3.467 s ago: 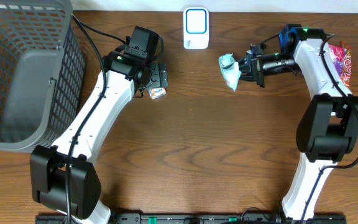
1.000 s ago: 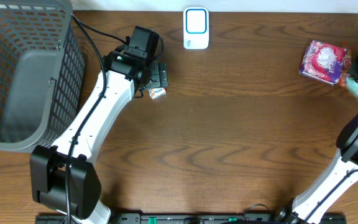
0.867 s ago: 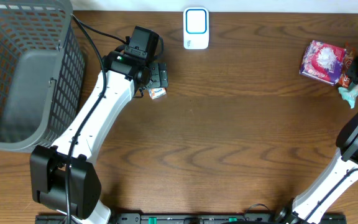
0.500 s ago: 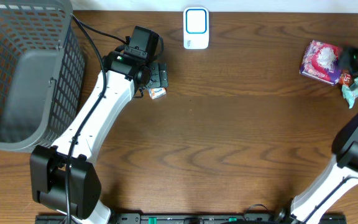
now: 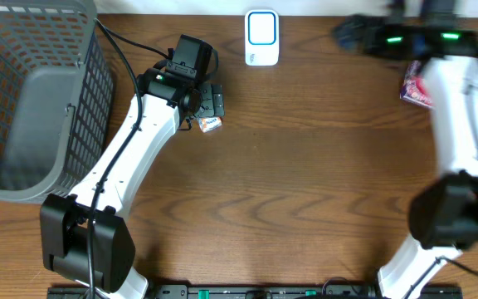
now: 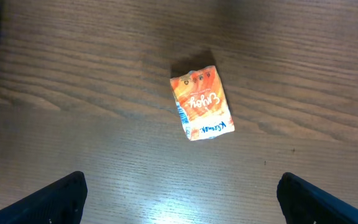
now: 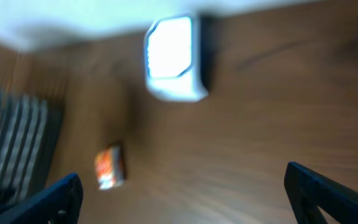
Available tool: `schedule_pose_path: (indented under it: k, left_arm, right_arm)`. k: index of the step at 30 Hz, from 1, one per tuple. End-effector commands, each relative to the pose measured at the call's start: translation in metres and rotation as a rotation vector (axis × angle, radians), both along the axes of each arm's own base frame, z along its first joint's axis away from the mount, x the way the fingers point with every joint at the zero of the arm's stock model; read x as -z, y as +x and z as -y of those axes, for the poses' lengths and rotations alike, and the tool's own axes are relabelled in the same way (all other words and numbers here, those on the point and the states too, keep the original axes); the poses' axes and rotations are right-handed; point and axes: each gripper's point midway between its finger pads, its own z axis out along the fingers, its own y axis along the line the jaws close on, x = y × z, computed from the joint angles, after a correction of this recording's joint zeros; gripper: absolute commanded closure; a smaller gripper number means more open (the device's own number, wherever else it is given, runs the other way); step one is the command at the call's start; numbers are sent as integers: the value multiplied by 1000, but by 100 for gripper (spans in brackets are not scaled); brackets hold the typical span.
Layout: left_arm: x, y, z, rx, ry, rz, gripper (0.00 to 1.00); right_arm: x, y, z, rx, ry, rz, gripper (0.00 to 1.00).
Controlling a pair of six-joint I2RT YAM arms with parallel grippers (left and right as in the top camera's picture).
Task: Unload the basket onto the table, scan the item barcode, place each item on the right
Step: 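Reach the right gripper to the orange box and grasp it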
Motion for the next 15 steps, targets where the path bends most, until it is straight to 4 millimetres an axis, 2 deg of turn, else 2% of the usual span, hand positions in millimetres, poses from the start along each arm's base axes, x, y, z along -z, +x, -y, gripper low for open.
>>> schedule_pose_path:
  k: [1, 4, 7, 8, 11, 15]
  left_arm:
    - [-3, 4, -2, -13, 7, 10, 2]
    - [-3, 4, -2, -13, 7, 10, 2]
    - [-3, 4, -2, -13, 7, 10, 2]
    - [-3, 4, -2, -13, 7, 10, 2]
    - [-3, 4, -2, -13, 7, 10, 2]
    - [-3, 4, -2, -13, 7, 10, 2]
  right_arm:
    - [45, -13, -65, -155, 22, -92, 3]
    - [81, -23, -110, -220, 26, -167, 3]
    - [114, -32, -145, -250, 42, -240, 11]
    - [121, -35, -157, -273, 54, -253, 14]
    - [139, -48, -191, -359, 97, -274, 15]
    - [159, -63, -216, -399, 96, -315, 14]
